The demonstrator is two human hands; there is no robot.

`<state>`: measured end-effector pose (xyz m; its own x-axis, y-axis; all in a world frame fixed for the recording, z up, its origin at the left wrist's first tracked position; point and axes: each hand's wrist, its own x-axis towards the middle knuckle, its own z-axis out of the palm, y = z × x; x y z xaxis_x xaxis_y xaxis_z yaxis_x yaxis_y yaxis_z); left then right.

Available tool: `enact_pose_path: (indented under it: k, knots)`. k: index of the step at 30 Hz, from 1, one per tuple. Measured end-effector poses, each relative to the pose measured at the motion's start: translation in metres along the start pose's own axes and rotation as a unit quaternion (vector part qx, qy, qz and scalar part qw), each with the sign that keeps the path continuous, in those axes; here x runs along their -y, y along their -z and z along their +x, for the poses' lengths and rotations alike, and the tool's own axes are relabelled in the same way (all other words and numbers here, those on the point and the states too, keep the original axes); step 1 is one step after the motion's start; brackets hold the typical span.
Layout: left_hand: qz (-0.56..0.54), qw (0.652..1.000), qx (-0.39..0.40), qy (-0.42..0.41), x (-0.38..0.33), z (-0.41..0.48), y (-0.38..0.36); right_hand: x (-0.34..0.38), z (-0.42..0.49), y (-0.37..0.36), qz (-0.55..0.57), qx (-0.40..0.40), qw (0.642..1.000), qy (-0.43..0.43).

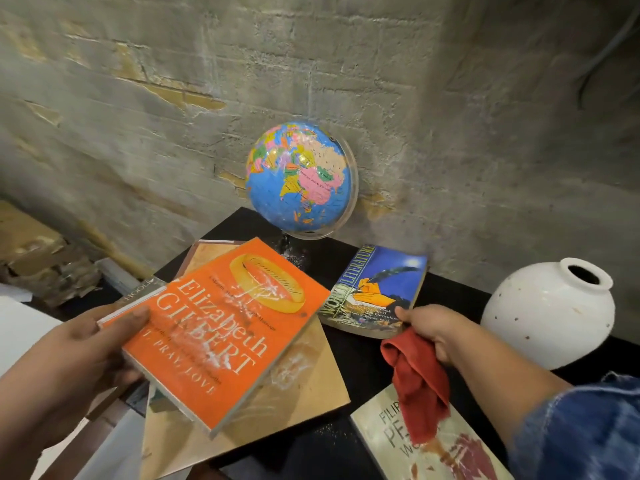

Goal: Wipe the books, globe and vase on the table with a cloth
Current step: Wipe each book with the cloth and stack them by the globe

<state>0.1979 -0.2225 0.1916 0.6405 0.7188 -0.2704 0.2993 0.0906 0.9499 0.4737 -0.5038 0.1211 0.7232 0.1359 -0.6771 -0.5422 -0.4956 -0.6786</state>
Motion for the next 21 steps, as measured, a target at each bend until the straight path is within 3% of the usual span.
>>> enact_pose_path:
  k: [8,11,15,17,19,21]
  knots:
    - [-0.027,0.999,0.026,-0.009,-0.003,-0.005,-0.012,0.004,-0.003,0.011,-0.168,-0.044,0.984,0.041]
    - [-0.026,0.999,0.037,-0.007,-0.003,-0.006,-0.013,0.011,-0.011,0.02,-0.361,-0.109,0.924,0.065]
    - [-0.025,0.998,0.054,0.005,0.001,-0.001,-0.011,0.022,-0.005,0.032,-0.359,-0.189,0.901,0.151]
    - [-0.031,0.998,0.052,-0.001,0.006,0.002,-0.014,0.009,-0.004,0.024,-0.396,-0.16,0.874,0.233]
    - [-0.05,0.997,0.052,-0.003,0.008,0.002,-0.017,-0.015,-0.007,0.006,-0.478,-0.09,0.811,0.325]
    - [-0.073,0.996,0.05,-0.007,0.011,0.004,-0.02,-0.034,0.002,-0.001,-0.508,-0.08,0.775,0.368]
